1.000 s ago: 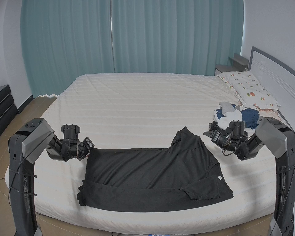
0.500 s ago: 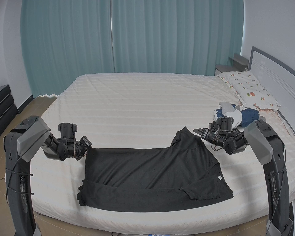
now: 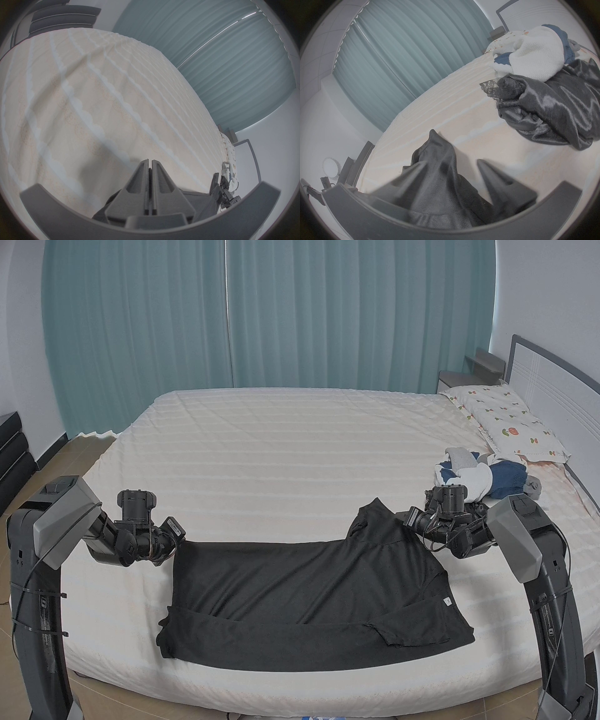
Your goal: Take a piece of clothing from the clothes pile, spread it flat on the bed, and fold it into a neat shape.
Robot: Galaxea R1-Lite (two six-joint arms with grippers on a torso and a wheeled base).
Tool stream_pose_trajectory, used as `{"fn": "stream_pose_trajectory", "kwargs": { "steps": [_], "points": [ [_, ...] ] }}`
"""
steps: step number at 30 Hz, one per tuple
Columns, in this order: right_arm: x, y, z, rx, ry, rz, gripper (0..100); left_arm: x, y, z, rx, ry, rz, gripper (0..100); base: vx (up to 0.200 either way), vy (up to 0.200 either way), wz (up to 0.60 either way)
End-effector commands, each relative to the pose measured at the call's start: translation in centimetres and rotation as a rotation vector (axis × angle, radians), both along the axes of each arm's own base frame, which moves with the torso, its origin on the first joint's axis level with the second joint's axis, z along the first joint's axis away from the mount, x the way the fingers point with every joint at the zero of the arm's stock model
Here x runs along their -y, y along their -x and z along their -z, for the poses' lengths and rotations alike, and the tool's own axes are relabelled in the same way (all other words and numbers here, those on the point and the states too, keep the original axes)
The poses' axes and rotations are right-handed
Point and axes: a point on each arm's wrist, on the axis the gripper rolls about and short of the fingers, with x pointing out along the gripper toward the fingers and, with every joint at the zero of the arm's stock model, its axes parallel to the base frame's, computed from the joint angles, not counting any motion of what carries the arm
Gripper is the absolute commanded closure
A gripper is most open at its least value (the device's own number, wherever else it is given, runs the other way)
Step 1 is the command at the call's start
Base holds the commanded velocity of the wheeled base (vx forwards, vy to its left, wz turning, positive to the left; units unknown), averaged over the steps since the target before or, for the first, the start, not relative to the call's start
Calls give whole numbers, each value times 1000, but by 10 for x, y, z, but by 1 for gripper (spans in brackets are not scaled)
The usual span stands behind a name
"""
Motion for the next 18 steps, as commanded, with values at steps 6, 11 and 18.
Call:
{"fn": "stream_pose_trajectory", "kwargs": {
  "steps": [6,11,18],
  "points": [
    [7,1,-6,-4,-26,43,100,-5,1,-8,17,-3,-13,100,0,0,0],
    [8,3,-13,6,-32,46,100,-8,3,-13,24,-4,-20,100,0,0,0],
    [11,3,-30,39,-67,63,100,-13,2,-17,36,-16,-47,100,0,0,0]
  ]
}}
